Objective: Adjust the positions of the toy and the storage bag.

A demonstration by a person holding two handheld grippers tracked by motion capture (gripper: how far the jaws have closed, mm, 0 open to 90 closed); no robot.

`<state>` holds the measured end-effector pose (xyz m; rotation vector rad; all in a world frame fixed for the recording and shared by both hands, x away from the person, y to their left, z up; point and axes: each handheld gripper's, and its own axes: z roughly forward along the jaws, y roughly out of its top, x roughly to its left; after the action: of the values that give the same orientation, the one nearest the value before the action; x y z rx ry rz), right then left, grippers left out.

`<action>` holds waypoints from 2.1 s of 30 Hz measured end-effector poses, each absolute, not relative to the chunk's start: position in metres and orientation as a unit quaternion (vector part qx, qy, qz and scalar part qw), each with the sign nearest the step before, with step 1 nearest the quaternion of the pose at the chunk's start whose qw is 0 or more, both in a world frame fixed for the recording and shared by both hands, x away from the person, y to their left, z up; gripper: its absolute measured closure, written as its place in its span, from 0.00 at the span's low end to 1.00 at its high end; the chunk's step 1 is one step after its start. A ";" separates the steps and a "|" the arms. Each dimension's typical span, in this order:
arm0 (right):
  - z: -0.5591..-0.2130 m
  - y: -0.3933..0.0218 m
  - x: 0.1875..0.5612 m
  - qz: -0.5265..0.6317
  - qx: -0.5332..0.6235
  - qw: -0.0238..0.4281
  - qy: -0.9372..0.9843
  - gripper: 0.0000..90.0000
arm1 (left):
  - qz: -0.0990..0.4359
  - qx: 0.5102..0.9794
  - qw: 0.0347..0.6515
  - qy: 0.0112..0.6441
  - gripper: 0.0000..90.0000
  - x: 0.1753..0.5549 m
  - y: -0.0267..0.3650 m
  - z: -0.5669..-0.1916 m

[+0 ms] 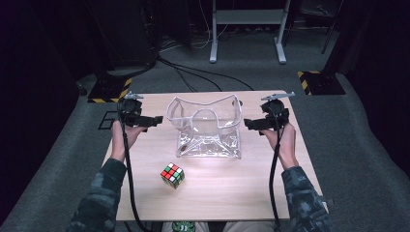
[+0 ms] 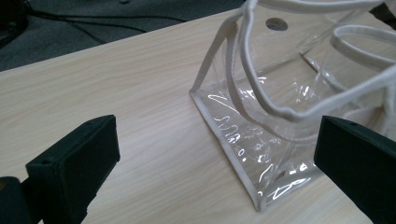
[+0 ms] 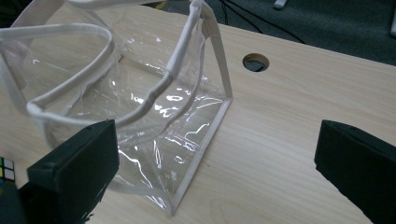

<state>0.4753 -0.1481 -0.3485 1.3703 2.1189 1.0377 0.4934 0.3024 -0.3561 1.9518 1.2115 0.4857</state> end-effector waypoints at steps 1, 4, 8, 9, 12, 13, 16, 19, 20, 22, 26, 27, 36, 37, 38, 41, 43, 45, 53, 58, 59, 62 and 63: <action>-0.349 -0.149 0.472 0.374 0.490 0.208 0.760 0.00 | 0.193 0.768 0.387 0.473 0.00 0.490 0.304 -0.358; -0.353 -0.154 0.460 0.376 0.487 0.209 0.761 0.00 | 0.199 0.770 0.385 0.468 0.00 0.478 0.311 -0.363; -0.363 -0.162 0.448 0.377 0.487 0.211 0.759 0.00 | 0.202 0.769 0.381 0.472 0.00 0.464 0.320 -0.374; -0.367 -0.164 0.445 0.376 0.488 0.211 0.759 0.00 | 0.202 0.768 0.382 0.472 0.00 0.461 0.323 -0.377; -0.379 -0.171 0.437 0.377 0.492 0.211 0.756 0.00 | 0.201 0.764 0.382 0.480 0.00 0.452 0.331 -0.387; -0.382 -0.172 0.436 0.376 0.492 0.210 0.757 0.00 | 0.201 0.763 0.380 0.482 0.00 0.449 0.334 -0.391; -0.395 -0.177 0.428 0.372 0.495 0.210 0.756 0.00 | 0.202 0.760 0.374 0.492 0.00 0.441 0.341 -0.404; -0.408 -0.182 0.422 0.368 0.502 0.210 0.754 0.00 | 0.202 0.758 0.370 0.497 0.00 0.434 0.346 -0.416; -0.412 -0.184 0.420 0.364 0.504 0.210 0.755 0.00 | 0.201 0.760 0.366 0.499 0.00 0.431 0.348 -0.420; -0.421 -0.187 0.415 0.365 0.510 0.205 0.752 0.00 | 0.202 0.761 0.361 0.501 0.00 0.426 0.351 -0.430; -0.442 -0.196 0.406 0.359 0.526 0.199 0.745 0.00 | 0.192 0.757 0.353 0.516 0.00 0.415 0.356 -0.454; -0.448 -0.198 0.404 0.358 0.528 0.199 0.744 0.00 | 0.191 0.755 0.350 0.520 0.00 0.412 0.357 -0.461; -0.498 -0.211 0.385 0.332 0.549 0.200 0.741 0.00 | 0.185 0.760 0.330 0.529 0.00 0.403 0.361 -0.498; -0.503 -0.211 0.383 0.329 0.547 0.207 0.742 0.00 | 0.187 0.758 0.330 0.531 0.00 0.402 0.360 -0.502; -0.506 -0.211 0.381 0.326 0.545 0.213 0.743 0.00 | 0.191 0.762 0.322 0.529 0.00 0.401 0.360 -0.507; -0.515 -0.212 0.378 0.315 0.545 0.226 0.744 0.00 | 0.200 0.763 0.315 0.528 0.00 0.399 0.359 -0.518; -0.520 -0.214 0.378 0.304 0.548 0.232 0.744 0.00 | 0.205 0.761 0.316 0.528 0.00 0.397 0.358 -0.524; -0.525 -0.214 0.378 0.287 0.553 0.239 0.745 0.00 | 0.212 0.758 0.318 0.528 0.00 0.395 0.358 -0.530; -0.530 -0.220 0.376 0.310 0.558 0.240 0.732 0.00 | 0.224 0.746 0.318 0.541 0.00 0.392 0.357 -0.531; -0.530 -0.219 0.376 0.312 0.565 0.242 0.725 0.01 | 0.229 0.739 0.317 0.549 0.00 0.393 0.355 -0.532; -0.530 -0.219 0.375 0.312 0.565 0.244 0.724 0.02 | 0.229 0.739 0.316 0.549 0.00 0.393 0.355 -0.532; -0.530 -0.219 0.375 0.314 0.560 0.242 0.728 0.03 | 0.228 0.738 0.316 0.550 0.00 0.393 0.355 -0.532; -0.530 -0.219 0.375 0.314 0.560 0.242 0.728 0.03 | 0.228 0.738 0.316 0.550 0.00 0.393 0.355 -0.532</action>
<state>0.3748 -0.2191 -0.5298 1.5304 1.9906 0.8576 0.3927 0.3549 -0.5316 1.9450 1.4500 0.6017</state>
